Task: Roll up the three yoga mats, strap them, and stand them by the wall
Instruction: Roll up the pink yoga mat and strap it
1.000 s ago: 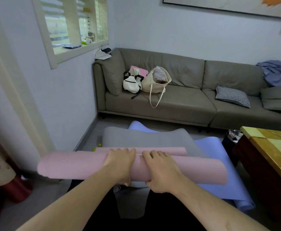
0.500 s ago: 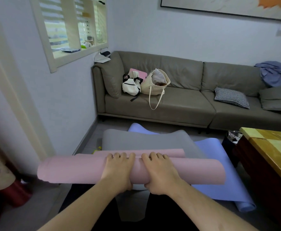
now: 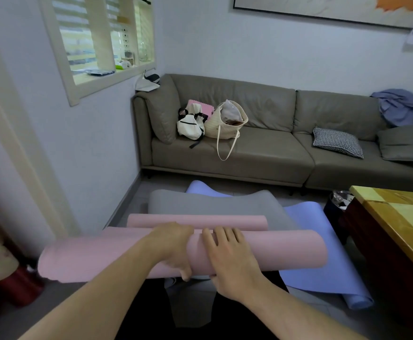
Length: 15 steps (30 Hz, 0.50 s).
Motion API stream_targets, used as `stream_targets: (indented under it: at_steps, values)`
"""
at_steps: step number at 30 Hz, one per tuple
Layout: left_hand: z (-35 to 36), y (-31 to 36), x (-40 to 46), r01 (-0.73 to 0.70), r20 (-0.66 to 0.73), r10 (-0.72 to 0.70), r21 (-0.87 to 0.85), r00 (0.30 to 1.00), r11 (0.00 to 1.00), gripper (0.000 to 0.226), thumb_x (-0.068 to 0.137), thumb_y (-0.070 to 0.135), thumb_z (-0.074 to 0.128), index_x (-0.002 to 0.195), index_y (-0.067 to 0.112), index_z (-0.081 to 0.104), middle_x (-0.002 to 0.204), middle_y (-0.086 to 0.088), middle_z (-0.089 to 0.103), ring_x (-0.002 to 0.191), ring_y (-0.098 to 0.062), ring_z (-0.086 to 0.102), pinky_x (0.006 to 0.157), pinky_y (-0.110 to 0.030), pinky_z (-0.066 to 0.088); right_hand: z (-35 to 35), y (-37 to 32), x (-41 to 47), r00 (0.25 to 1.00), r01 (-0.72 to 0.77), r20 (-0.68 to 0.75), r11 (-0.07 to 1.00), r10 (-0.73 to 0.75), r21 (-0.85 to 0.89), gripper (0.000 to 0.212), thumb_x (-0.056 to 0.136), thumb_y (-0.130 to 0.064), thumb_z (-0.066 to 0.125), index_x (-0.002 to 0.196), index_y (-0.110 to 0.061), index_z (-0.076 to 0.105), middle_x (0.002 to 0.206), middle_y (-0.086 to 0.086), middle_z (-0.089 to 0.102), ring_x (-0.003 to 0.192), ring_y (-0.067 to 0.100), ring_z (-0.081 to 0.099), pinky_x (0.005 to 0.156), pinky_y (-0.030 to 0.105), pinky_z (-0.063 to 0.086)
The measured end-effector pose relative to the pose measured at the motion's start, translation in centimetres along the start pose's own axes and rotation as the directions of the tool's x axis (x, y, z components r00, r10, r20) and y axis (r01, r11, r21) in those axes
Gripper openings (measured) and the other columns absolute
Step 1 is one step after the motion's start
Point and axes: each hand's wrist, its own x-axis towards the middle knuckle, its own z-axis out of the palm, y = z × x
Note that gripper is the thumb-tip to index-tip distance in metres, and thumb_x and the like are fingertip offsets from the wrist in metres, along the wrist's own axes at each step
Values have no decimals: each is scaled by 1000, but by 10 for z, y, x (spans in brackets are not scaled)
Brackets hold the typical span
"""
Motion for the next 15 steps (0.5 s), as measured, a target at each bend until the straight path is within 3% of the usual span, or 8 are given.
stream_targets:
  at_steps: [3, 6, 12, 15]
  values:
    - [0, -3, 1, -16, 37, 18, -64, 999, 998, 74, 47, 58, 91, 108, 33, 57, 94, 14, 64, 84, -14, 63, 73, -32, 57, -2, -1, -2, 1000, 0, 4, 1000, 0, 15, 90, 58, -39, 87, 132, -10, 45, 108, 11, 54, 95, 33, 51, 88, 45, 47]
    - [5, -3, 2, -2, 19, 3, -23, 1000, 1000, 82, 46, 64, 87, 112, 32, 52, 98, 15, 61, 88, -15, 61, 81, -36, 57, 1, 0, 3, 1000, -11, 10, 1000, 11, 17, 87, 57, -37, 85, 130, -13, 46, 108, 10, 54, 94, 32, 51, 88, 45, 45]
    - [52, 13, 0, 47, -331, 21, 198, 943, 979, 86, 63, 60, 75, 134, 25, 40, 129, 1, 53, 117, -25, 53, 98, -43, 43, -2, 6, 12, 998, -27, 53, 998, 24, 65, 86, 66, -48, 78, 139, -17, 43, 117, 8, 58, 105, 33, 56, 93, 46, 44]
    - [54, 15, 0, 42, -371, 28, 180, 928, 983, 79, 69, 51, 75, 136, 27, 40, 132, 3, 56, 119, -24, 56, 100, -41, 42, -6, 7, 16, 998, -22, 54, 995, 17, 94, 81, 68, -48, 77, 136, -20, 42, 119, 6, 59, 108, 31, 56, 94, 44, 43]
